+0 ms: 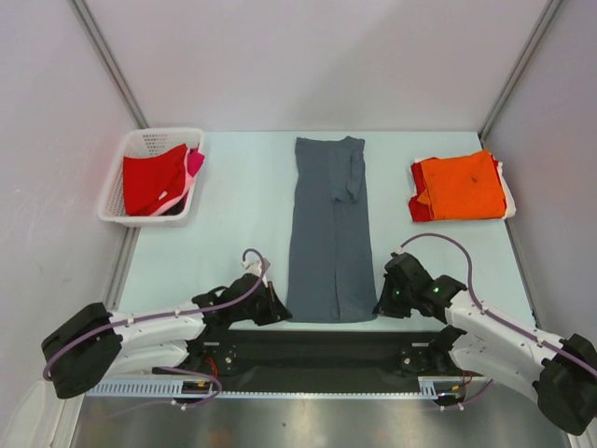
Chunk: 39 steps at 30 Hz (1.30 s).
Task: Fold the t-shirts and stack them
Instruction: Fold the tshirt
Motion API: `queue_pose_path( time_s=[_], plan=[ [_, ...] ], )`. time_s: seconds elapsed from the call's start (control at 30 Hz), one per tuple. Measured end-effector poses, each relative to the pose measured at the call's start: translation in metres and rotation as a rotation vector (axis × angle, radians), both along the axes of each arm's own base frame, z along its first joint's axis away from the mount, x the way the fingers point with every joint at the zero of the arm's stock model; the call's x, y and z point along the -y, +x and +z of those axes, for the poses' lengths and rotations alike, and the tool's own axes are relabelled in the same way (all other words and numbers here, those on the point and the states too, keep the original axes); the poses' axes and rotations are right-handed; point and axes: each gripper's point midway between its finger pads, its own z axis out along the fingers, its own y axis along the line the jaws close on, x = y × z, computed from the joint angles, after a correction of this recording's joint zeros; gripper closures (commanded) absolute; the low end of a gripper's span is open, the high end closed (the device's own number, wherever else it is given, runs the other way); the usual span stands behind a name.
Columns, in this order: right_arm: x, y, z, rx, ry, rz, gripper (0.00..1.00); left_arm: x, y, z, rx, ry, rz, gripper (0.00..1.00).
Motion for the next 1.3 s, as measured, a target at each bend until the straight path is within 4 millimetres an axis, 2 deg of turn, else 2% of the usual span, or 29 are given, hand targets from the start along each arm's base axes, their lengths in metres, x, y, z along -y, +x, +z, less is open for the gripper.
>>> queue_pose_path(
  time_s=[0.17,0.3,0.5,0.6,0.7,0.93,1.13,1.3],
  plan=[
    [-0.001,0.011,0.020,0.040,0.009,-0.002,1.00,-0.005,-0.001,0.004,-0.007,0.009,0.008,1.00],
    [0.003,0.043,0.046,0.100,0.045,-0.060,1.00,0.000,0.017,0.024,0.001,-0.032,0.040,1.00],
    [0.002,0.103,0.077,0.160,0.079,-0.104,1.00,0.022,0.086,0.089,0.103,-0.127,0.114,1.00],
    [-0.002,0.134,0.085,0.172,0.075,-0.102,1.00,0.022,0.121,0.106,0.137,-0.139,0.153,1.00],
    [-0.005,0.164,0.088,0.177,0.064,-0.102,1.00,0.017,0.153,0.108,0.148,-0.115,0.198,1.00],
    [-0.007,0.229,0.085,0.179,0.042,-0.111,1.00,0.015,0.210,0.100,0.143,-0.060,0.244,1.00],
    [-0.003,0.262,0.071,0.154,0.030,-0.129,1.00,0.023,0.248,0.091,0.140,-0.029,0.252,1.00],
    [-0.002,0.287,0.064,0.146,0.032,-0.145,1.00,0.024,0.269,0.088,0.144,-0.018,0.261,1.00]
  ],
)
